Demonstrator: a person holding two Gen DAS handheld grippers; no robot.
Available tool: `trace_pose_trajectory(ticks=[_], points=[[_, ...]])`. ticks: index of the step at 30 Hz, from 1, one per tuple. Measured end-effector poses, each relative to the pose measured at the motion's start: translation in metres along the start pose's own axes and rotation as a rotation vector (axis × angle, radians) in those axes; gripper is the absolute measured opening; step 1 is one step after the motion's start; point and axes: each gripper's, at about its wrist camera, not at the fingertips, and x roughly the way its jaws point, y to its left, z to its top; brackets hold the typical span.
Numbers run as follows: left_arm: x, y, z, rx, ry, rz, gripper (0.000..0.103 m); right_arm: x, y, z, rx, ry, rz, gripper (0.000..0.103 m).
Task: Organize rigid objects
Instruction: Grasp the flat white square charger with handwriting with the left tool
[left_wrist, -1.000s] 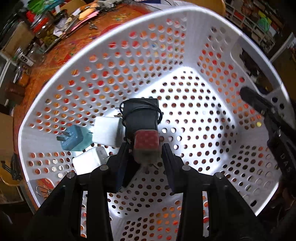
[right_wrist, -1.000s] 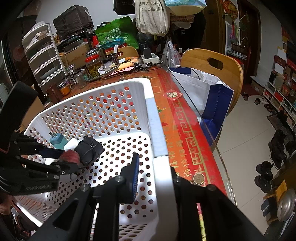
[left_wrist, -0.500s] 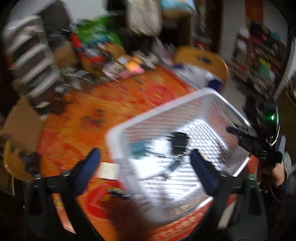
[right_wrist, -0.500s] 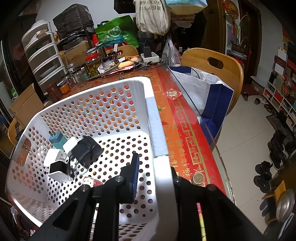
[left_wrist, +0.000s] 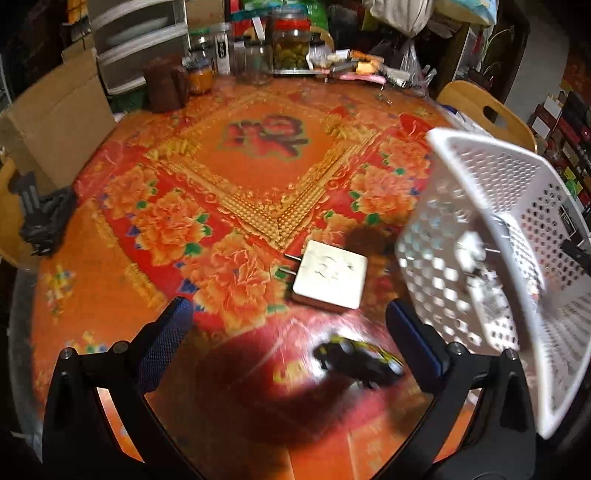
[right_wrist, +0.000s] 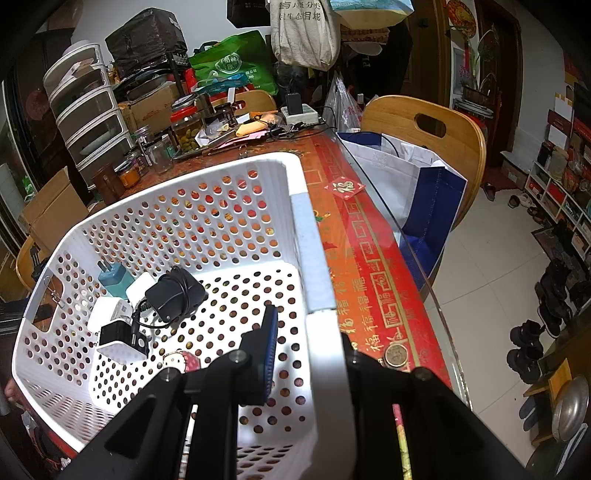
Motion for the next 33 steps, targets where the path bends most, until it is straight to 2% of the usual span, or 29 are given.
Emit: trace_pose_trajectory(ticks=[2,8,17,20,23,24,26,27,33], points=[[0.023,-0.007,0.002,0.010,0.020,-0.023,0.103,0.000,0.000,0.000,0.002,0.000,0.000,0.018],[0.068,-0.030,0.006,0.061,0.049,-0.013,0.103,0.000,0.000,0.000,0.001,0.001,0.000,0.018],[0.094,-0.030,0.014,0.041,0.058,0.017,0.102,0.000,0.000,0.000,0.000,0.001,0.000,0.018],[0.097,-0.030,0.014,0.048,0.058,0.021,0.099,0.000,0.000,0.000,-0.001,0.001,0.000,0.018],[0.096,-0.032,0.014,0.049,0.041,0.015,0.093,0.000,-0.001,0.001,0.000,0.001,0.000,0.018],[0.096,-0.032,0.014,0.050,0.035,0.011,0.088,0.000,-0.001,0.001,0.000,0.002,0.000,0.018],[0.092,-0.034,0.014,0.057,0.020,0.003,0.074,0.000,-0.001,0.001,-0.001,0.003,0.000,0.018],[0.090,-0.035,0.014,0.064,0.011,-0.001,0.063,0.000,-0.001,0.001,-0.002,0.004,-0.001,0.018],[0.080,-0.034,0.010,0.069,-0.029,0.082,0.063,0.000,-0.001,0.001,-0.002,0.004,-0.001,0.018]])
